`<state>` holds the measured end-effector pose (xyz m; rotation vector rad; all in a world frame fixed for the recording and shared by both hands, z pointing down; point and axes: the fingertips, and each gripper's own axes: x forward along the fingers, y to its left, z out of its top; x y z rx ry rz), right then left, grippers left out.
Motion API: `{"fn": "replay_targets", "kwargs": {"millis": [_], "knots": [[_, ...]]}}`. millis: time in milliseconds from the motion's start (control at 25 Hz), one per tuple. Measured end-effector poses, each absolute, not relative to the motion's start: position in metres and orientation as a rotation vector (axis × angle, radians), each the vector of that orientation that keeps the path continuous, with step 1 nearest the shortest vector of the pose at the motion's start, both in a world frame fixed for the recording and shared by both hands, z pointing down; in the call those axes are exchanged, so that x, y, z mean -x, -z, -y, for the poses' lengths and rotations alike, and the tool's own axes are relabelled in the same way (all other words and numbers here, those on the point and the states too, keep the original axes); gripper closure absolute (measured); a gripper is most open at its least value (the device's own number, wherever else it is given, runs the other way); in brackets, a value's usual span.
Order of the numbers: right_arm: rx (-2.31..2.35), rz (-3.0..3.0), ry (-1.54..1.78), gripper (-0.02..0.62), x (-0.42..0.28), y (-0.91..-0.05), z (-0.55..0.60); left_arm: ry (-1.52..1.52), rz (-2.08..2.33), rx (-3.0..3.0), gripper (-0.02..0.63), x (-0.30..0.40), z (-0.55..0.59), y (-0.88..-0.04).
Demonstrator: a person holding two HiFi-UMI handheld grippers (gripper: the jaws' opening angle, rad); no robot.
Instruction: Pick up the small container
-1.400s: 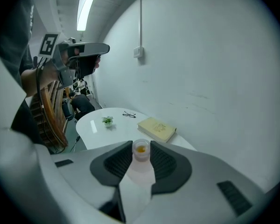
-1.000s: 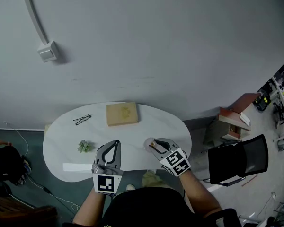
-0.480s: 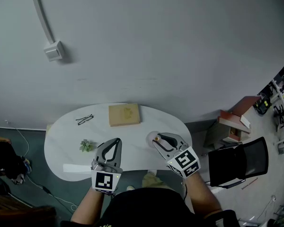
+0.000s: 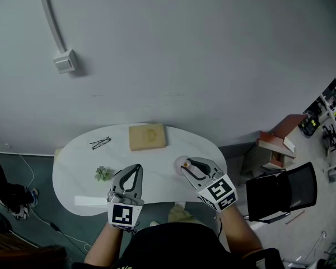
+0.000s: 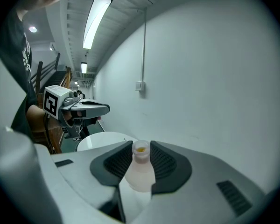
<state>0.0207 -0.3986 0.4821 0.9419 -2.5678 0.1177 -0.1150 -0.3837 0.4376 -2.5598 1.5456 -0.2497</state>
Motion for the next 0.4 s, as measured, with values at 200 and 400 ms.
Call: {"fn": "replay_targets", "kwargs": {"millis": [200, 400], "knots": [[-0.949, 2.564, -0.107, 0.463, -0.0193, -0.4826, 0.3993, 0.229, -1.548, 2.56, 0.603, 0.117, 0.3844, -0.4364], [-0.955, 2.563, -0.111, 0.462, -0.0185, -0.485, 0.404, 0.226, -1.549, 2.562, 0.601, 0.1185, 0.388, -0.4393]]}}
